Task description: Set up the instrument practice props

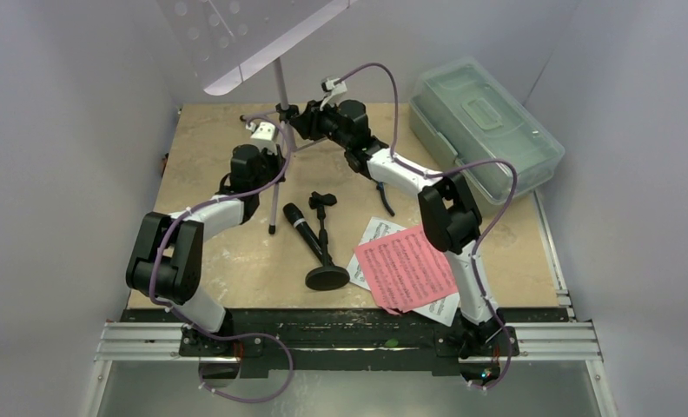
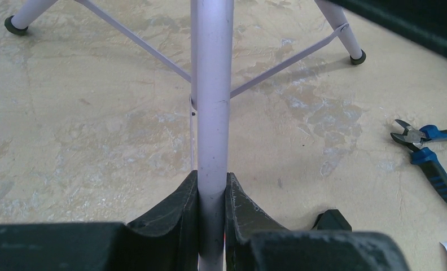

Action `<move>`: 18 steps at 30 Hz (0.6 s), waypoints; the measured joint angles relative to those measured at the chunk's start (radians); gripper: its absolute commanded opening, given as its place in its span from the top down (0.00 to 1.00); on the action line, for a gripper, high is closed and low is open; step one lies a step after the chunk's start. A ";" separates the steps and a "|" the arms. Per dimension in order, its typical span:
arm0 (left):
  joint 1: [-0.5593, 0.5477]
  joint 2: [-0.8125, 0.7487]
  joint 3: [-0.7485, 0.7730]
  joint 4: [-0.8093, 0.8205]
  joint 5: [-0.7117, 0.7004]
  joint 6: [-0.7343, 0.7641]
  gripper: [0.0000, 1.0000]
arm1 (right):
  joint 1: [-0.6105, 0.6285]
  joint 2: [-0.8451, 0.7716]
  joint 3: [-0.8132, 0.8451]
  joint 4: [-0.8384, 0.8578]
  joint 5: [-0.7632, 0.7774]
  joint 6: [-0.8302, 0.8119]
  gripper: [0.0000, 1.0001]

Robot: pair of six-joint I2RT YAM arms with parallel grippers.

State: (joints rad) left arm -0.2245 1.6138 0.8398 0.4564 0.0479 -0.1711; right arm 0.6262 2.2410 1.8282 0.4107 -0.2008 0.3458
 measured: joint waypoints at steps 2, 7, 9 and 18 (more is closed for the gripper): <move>-0.001 0.000 0.000 0.000 -0.004 0.000 1.00 | -0.004 0.022 0.032 -0.006 0.024 0.064 0.82; -0.005 0.001 0.002 0.000 -0.018 0.000 1.00 | -0.005 0.039 0.072 -0.045 0.051 0.303 0.97; -0.006 0.001 0.002 -0.001 -0.023 0.001 1.00 | -0.012 0.043 0.069 -0.045 0.045 0.442 0.97; -0.013 -0.003 0.000 -0.009 -0.026 -0.003 1.00 | -0.057 0.153 -0.071 0.377 -0.097 1.363 0.53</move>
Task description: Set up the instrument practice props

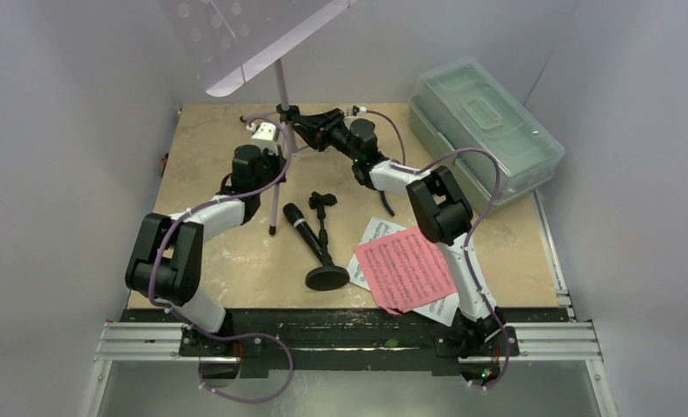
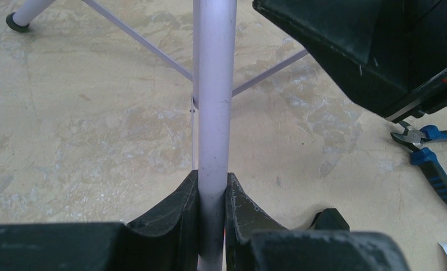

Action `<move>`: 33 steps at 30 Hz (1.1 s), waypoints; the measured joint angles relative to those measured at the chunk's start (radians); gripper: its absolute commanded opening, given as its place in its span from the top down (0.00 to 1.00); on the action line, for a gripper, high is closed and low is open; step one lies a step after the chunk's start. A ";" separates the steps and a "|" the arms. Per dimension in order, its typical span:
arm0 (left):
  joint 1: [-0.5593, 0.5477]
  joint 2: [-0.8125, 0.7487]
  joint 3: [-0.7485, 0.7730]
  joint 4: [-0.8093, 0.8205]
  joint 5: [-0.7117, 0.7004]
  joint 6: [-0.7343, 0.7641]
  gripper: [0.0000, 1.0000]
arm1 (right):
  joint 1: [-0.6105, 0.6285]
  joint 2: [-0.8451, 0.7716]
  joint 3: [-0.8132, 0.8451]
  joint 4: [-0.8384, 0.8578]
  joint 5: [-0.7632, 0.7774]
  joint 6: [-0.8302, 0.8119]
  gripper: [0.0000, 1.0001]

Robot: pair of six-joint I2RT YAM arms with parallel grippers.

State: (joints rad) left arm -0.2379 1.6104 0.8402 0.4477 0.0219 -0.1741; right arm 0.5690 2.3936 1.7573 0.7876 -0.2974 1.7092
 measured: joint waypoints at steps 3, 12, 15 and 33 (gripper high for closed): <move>0.000 -0.014 -0.005 -0.022 0.000 -0.017 1.00 | -0.003 -0.010 -0.050 0.005 -0.013 0.066 0.40; 0.001 -0.023 0.013 -0.080 0.012 -0.021 1.00 | -0.033 -0.145 -0.188 -0.118 -0.006 -0.248 0.28; 0.002 -0.023 0.024 -0.105 0.019 -0.018 1.00 | -0.039 -0.196 -0.197 -0.166 0.009 -0.533 0.28; 0.002 -0.023 0.023 -0.105 0.019 -0.016 1.00 | -0.029 -0.140 0.059 -0.206 -0.064 -0.845 0.96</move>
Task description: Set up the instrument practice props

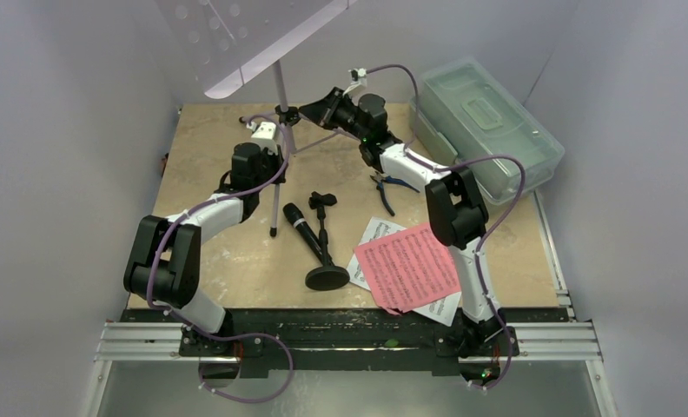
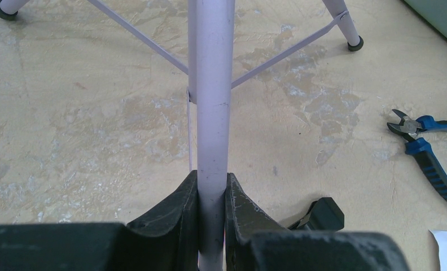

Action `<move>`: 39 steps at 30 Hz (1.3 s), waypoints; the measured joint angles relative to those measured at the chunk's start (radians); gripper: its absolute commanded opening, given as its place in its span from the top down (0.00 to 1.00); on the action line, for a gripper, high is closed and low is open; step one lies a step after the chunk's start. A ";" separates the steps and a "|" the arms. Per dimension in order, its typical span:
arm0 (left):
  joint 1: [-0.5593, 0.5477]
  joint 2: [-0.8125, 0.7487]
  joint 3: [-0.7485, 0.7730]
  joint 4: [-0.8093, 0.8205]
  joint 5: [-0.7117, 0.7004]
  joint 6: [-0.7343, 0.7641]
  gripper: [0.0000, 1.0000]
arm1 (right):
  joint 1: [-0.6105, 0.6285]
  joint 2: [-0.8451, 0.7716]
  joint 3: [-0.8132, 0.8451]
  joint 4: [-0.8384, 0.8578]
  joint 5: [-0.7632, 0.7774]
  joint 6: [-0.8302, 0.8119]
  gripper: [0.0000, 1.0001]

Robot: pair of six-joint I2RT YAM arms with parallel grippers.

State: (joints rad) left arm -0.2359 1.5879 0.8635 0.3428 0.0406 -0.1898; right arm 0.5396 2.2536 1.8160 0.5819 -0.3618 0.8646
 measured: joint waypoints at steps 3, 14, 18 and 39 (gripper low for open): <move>0.000 0.000 0.000 0.000 0.000 0.000 1.00 | 0.004 0.013 0.003 -0.003 0.001 0.018 0.98; 0.000 0.000 0.000 0.000 0.004 0.000 1.00 | 0.010 0.064 -0.040 -0.001 0.036 0.102 1.00; 0.000 0.000 0.000 0.000 0.004 0.000 1.00 | 0.010 0.078 -0.077 0.002 0.040 0.126 0.98; 0.000 0.000 0.003 -0.005 0.004 -0.001 1.00 | 0.077 -0.099 -0.088 -0.111 0.053 -0.301 0.37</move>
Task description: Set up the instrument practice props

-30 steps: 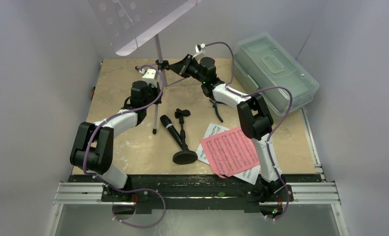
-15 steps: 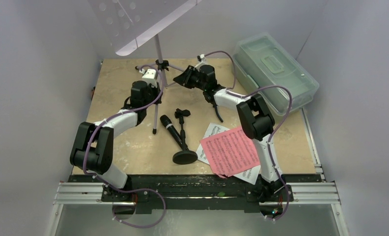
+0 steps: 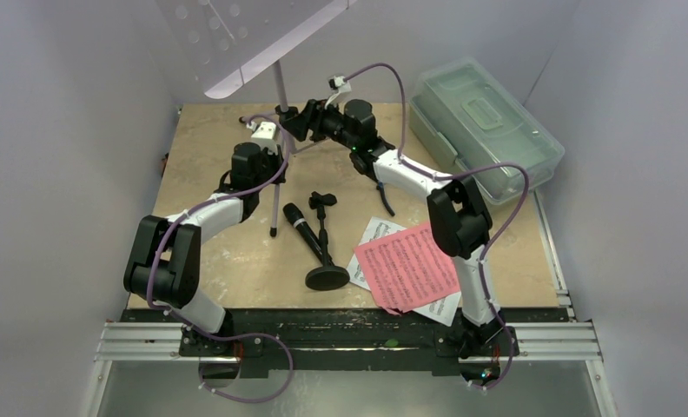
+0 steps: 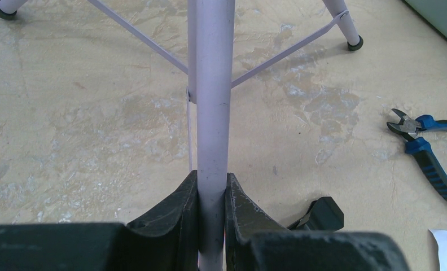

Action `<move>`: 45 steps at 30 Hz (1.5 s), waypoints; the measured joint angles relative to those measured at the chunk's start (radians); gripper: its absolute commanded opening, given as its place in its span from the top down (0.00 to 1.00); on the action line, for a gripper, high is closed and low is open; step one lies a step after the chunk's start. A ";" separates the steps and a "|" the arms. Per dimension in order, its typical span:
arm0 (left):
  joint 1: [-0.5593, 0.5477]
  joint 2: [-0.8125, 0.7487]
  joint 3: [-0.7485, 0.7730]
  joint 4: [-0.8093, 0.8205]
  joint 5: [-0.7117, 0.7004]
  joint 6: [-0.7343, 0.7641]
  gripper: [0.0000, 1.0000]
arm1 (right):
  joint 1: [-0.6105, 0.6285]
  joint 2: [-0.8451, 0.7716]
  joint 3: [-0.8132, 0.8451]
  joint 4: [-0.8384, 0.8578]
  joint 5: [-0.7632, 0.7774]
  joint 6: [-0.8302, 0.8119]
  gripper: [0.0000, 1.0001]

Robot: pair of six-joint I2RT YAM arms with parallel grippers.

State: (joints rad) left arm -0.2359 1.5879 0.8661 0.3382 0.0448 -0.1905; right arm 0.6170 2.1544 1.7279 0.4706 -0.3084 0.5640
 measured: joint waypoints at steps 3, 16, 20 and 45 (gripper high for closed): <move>0.000 0.000 0.000 0.000 -0.001 0.000 1.00 | 0.009 0.020 0.060 -0.034 0.020 0.007 0.42; 0.002 -0.001 0.002 -0.005 -0.001 -0.001 1.00 | -0.028 0.104 0.146 -0.126 0.127 0.165 0.34; 0.004 -0.001 0.003 -0.006 0.000 -0.004 1.00 | -0.028 0.090 0.105 -0.069 0.109 0.139 0.25; 0.005 -0.003 0.006 -0.014 0.004 -0.006 1.00 | -0.013 0.012 -0.014 0.046 0.076 0.069 0.17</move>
State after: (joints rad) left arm -0.2314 1.5852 0.8719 0.3237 0.0490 -0.1970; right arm 0.6041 2.1666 1.7134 0.5163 -0.2329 0.6334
